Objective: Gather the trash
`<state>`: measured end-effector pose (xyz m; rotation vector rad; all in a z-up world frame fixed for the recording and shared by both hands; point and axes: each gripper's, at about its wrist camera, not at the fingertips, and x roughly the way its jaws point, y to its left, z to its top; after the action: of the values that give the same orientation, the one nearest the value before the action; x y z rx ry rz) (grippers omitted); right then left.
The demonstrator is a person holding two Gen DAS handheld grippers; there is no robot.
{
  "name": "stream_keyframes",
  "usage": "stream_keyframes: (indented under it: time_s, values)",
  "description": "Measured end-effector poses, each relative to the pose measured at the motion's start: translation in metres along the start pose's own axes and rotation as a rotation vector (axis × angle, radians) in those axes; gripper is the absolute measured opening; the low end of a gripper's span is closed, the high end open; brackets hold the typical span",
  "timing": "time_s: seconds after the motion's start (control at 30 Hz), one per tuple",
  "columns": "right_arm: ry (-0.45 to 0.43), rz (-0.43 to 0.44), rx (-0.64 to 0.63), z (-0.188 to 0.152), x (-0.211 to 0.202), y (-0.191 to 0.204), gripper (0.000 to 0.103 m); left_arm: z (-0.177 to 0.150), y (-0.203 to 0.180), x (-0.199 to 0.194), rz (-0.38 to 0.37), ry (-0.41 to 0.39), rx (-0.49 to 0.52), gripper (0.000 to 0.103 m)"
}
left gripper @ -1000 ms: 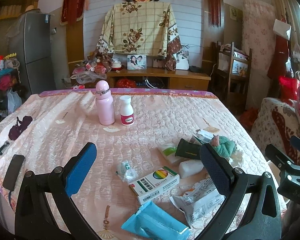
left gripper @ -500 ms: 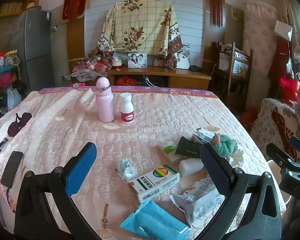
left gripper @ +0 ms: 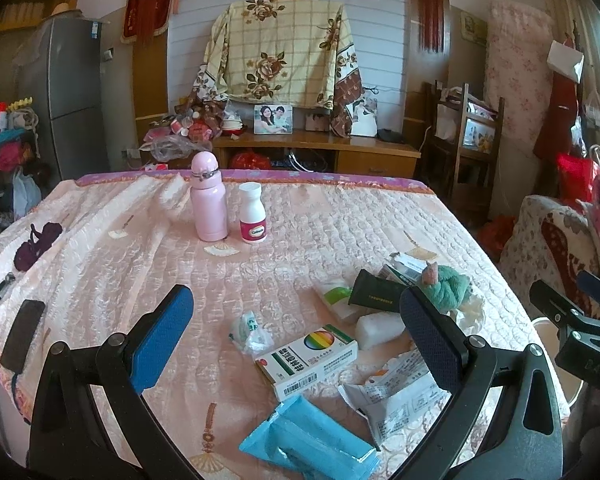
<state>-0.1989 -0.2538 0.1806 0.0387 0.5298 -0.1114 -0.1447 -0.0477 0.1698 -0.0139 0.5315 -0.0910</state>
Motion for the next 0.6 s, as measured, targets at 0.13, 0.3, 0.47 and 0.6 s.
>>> stream_keyframes:
  time_s: [0.13, 0.3, 0.47, 0.6]
  values:
    - [0.000, -0.002, 0.001, 0.000, 0.000, -0.002, 0.103, -0.002, 0.000, 0.000, 0.000, -0.001, -0.001, 0.103]
    - [0.003, -0.008, 0.000, -0.001, 0.001, -0.005, 0.103, -0.006, 0.000, 0.000, -0.002, 0.002, 0.000, 0.103]
    - [0.009, -0.011, 0.004, -0.001, 0.002, -0.008, 0.103, -0.005, 0.000, 0.000, -0.003, 0.003, 0.000, 0.103]
    - [0.013, -0.014, 0.001, -0.001, 0.004, -0.008, 0.103, -0.013, -0.001, 0.001, -0.005, 0.015, 0.001, 0.103]
